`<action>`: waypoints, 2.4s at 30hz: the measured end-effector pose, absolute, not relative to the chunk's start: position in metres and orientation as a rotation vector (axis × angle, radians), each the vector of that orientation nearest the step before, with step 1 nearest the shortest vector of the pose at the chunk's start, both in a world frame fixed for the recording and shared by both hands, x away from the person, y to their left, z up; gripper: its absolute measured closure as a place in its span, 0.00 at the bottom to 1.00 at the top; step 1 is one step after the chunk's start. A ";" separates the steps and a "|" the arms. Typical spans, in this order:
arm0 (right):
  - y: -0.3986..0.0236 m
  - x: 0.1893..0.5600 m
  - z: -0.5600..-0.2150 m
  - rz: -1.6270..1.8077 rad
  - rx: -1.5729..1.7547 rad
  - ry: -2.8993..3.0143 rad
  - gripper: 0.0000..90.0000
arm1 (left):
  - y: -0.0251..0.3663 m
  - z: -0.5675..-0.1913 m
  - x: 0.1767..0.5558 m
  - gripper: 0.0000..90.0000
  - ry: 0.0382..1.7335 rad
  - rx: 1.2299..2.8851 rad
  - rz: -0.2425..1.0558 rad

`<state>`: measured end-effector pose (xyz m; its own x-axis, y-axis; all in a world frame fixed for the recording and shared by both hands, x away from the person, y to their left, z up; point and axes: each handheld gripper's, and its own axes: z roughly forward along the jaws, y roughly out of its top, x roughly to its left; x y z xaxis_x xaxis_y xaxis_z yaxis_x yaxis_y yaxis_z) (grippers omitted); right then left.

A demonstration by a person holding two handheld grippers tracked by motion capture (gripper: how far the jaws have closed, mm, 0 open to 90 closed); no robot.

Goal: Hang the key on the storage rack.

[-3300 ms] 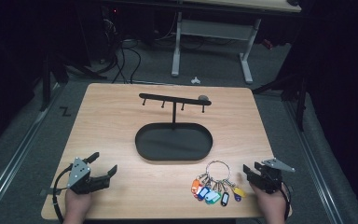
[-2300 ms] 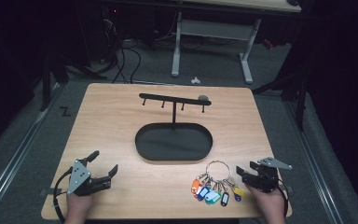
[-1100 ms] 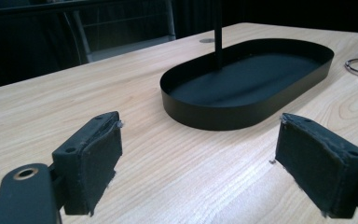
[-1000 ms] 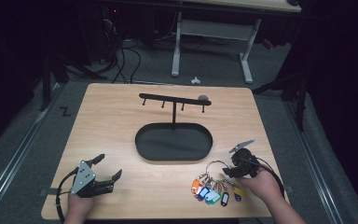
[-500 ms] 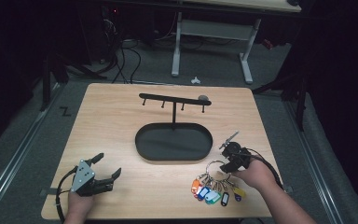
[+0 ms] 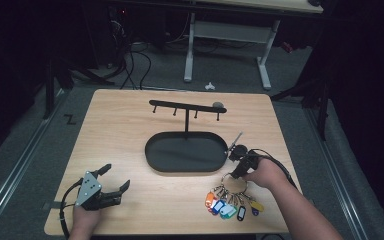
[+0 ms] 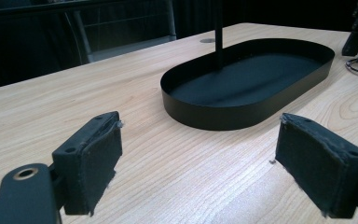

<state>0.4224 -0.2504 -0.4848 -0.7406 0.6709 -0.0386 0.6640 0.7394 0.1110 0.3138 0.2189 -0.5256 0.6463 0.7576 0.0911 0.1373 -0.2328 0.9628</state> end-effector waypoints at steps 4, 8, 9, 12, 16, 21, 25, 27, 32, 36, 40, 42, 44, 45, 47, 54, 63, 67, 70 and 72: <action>-0.250 0.428 -0.487 0.093 1.112 2.912 0.67 | 0.219 -0.526 0.314 0.17 0.725 1.742 0.681; -0.247 0.429 -0.488 0.042 0.993 2.942 0.66 | 0.219 -0.526 0.313 0.17 0.719 1.743 0.681; -0.245 0.429 -0.488 0.045 0.992 2.949 0.65 | 0.219 -0.526 0.313 0.17 0.719 1.743 0.683; -0.241 0.429 -0.488 0.045 0.954 2.972 0.70 | 0.219 -0.526 0.313 0.17 0.720 1.744 0.680; -0.240 0.427 -0.488 0.039 0.917 2.988 0.77 | 0.219 -0.526 0.313 0.17 0.720 1.745 0.679; -0.243 0.425 -0.488 -0.014 0.955 3.001 0.94 | 0.218 -0.526 0.313 0.17 0.707 1.748 0.679; -0.242 0.422 -0.488 -0.054 0.996 3.002 0.96 | 0.218 -0.526 0.312 0.17 0.706 1.748 0.679; -0.242 0.420 -0.488 -0.058 1.029 2.986 0.96 | 0.218 -0.526 0.312 0.17 0.706 1.748 0.677; -0.241 0.421 -0.488 -0.072 1.031 2.978 0.95 | 0.218 -0.526 0.312 0.17 0.705 1.748 0.676; -0.240 0.420 -0.488 -0.077 1.028 2.973 0.96 | 0.218 -0.526 0.312 0.17 0.700 1.755 0.674; -0.240 0.419 -0.488 -0.079 1.013 2.966 0.96 | 0.218 -0.526 0.313 0.17 0.708 1.750 0.673; -0.240 0.418 -0.488 -0.077 1.012 2.967 0.96 | 0.218 -0.526 0.313 0.17 0.708 1.751 0.671; -0.240 0.418 -0.488 -0.068 1.011 2.968 0.96 | 0.218 -0.526 0.313 0.17 0.705 1.752 0.670; -0.242 0.419 -0.488 -0.052 1.030 2.968 0.94 | 0.218 -0.526 0.312 0.17 0.699 1.754 0.671; -0.243 0.420 -0.488 -0.049 1.038 2.966 0.92 | 0.218 -0.526 0.312 0.17 0.697 1.754 0.671; -0.249 0.419 -0.488 0.006 1.058 2.964 0.96 | 0.218 -0.526 0.312 0.17 0.698 1.755 0.670; -0.253 0.413 -0.487 0.022 1.069 2.923 0.97 | 0.217 -0.526 0.311 0.17 0.698 1.760 0.671; -0.254 0.402 -0.475 0.036 1.044 2.885 0.97 | 0.218 -0.526 0.313 0.17 0.706 1.759 0.669; -0.257 0.397 -0.460 0.091 1.052 2.876 0.97 | 0.218 -0.526 0.312 0.17 0.704 1.759 0.670; -0.259 0.390 -0.443 0.127 1.048 2.856 0.97 | 0.217 -0.526 0.312 0.17 0.702 1.759 0.670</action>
<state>0.3903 -0.2594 -0.4433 -0.7588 0.6483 -0.0622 0.6402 0.7601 0.1114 0.3122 0.2174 -0.5261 0.6674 0.7380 0.0996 0.1337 -0.2503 0.9589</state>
